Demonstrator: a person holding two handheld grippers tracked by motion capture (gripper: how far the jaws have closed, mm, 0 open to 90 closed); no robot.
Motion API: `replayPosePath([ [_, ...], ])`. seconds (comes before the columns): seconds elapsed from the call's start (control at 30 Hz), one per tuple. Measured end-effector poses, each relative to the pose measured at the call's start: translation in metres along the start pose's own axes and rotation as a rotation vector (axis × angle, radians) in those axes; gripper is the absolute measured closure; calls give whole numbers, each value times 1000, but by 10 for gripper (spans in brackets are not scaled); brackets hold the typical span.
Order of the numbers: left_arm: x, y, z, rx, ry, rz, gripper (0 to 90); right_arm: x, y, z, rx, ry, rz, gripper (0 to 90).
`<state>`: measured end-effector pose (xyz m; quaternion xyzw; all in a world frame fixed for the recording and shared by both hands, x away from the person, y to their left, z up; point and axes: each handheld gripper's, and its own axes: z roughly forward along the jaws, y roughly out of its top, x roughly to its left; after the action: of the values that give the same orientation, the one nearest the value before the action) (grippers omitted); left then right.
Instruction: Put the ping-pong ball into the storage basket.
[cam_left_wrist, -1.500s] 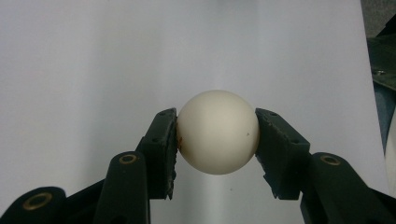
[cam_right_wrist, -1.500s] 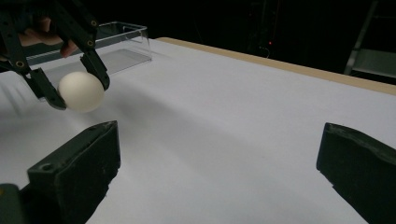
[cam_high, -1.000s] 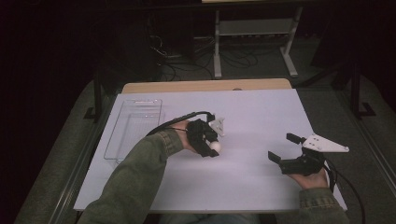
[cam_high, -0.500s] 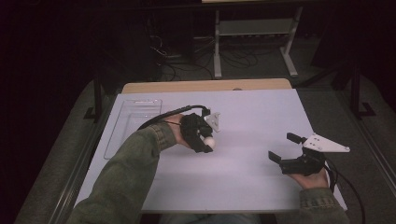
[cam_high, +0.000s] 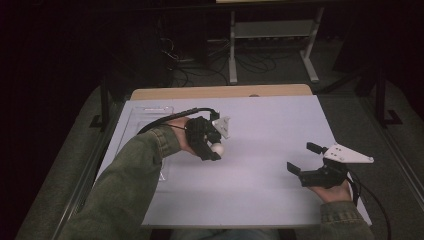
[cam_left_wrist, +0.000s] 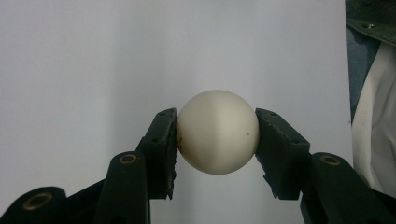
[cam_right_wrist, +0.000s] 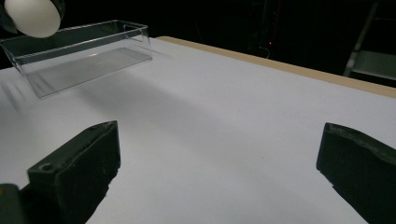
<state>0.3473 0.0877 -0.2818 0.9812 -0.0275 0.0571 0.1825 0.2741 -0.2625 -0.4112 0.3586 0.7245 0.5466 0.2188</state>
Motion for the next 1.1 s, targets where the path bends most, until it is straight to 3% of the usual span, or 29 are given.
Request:
replayPosePath([
  [0.3,1,-7,-14,19,18,26,511,0,0,1,5,2,-6,0],
  [0.67,3,-15,-21,28,20,27,511,0,0,2,13,7,-10,0],
  [1.1,4,-23,-43,36,37,29,512,0,0,2,13,8,-11,0],
])
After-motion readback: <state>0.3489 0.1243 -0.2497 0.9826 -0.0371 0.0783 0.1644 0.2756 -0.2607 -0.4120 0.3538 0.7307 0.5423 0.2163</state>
